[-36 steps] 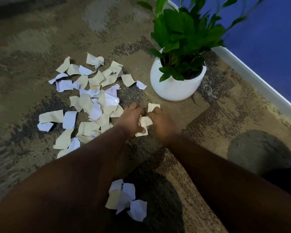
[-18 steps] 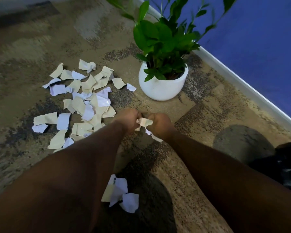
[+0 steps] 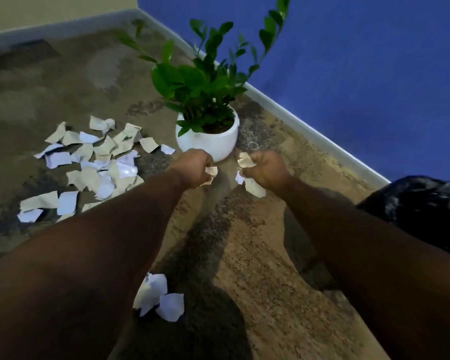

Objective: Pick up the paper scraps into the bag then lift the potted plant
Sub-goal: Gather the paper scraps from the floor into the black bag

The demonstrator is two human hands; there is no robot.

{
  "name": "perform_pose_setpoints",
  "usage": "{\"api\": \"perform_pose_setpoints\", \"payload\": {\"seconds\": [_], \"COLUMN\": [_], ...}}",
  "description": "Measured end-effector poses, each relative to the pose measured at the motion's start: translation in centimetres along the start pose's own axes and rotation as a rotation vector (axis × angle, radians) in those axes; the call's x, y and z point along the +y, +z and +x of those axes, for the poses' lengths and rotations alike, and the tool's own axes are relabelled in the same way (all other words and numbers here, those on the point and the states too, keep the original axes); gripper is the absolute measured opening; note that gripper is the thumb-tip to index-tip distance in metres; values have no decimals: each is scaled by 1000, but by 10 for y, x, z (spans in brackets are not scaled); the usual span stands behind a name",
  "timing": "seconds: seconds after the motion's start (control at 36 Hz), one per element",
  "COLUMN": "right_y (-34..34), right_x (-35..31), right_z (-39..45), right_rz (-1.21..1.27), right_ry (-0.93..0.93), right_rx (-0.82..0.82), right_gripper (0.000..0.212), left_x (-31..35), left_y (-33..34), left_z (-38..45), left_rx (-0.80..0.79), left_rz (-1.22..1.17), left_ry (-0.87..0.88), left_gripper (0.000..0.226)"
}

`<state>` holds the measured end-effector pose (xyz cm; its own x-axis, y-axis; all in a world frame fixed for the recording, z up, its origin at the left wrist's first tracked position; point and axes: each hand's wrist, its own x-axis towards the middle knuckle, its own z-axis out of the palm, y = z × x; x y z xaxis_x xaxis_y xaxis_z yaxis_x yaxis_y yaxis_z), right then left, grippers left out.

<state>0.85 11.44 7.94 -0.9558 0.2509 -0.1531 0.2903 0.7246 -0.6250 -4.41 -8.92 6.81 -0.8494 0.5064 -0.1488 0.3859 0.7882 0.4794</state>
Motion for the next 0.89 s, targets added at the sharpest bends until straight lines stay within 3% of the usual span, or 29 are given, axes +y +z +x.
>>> {"api": "perform_pose_setpoints", "payload": {"seconds": [0.17, 0.36, 0.42, 0.47, 0.67, 0.75, 0.89], "right_y": [-58, -133, -155, -176, -239, -254, -262], "right_x": [9, 29, 39, 48, 104, 125, 155], "right_z": [-20, -54, -67, -80, -124, -144, -164], "right_rz": [-38, -1, 59, 110, 164, 154, 25], "right_ry": [8, 46, 70, 105, 330, 508, 703], "right_rx": [102, 337, 415, 503, 688, 699, 565], "right_gripper": [31, 6, 15, 27, 7, 23, 35], "left_x": [71, 154, 181, 209, 300, 327, 356], "left_y": [-3, -1, 2, 6, 36, 51, 70], "left_z": [7, 11, 9, 6, -9, -18, -28], "left_rx": [65, 133, 168, 215, 223, 179, 126], "left_rz": [-40, -86, -134, -214, -379, -402, -426], "left_ry": [147, 305, 349, 387, 533, 576, 643], "left_gripper": [23, 10, 11, 15, 17, 19, 19]}}
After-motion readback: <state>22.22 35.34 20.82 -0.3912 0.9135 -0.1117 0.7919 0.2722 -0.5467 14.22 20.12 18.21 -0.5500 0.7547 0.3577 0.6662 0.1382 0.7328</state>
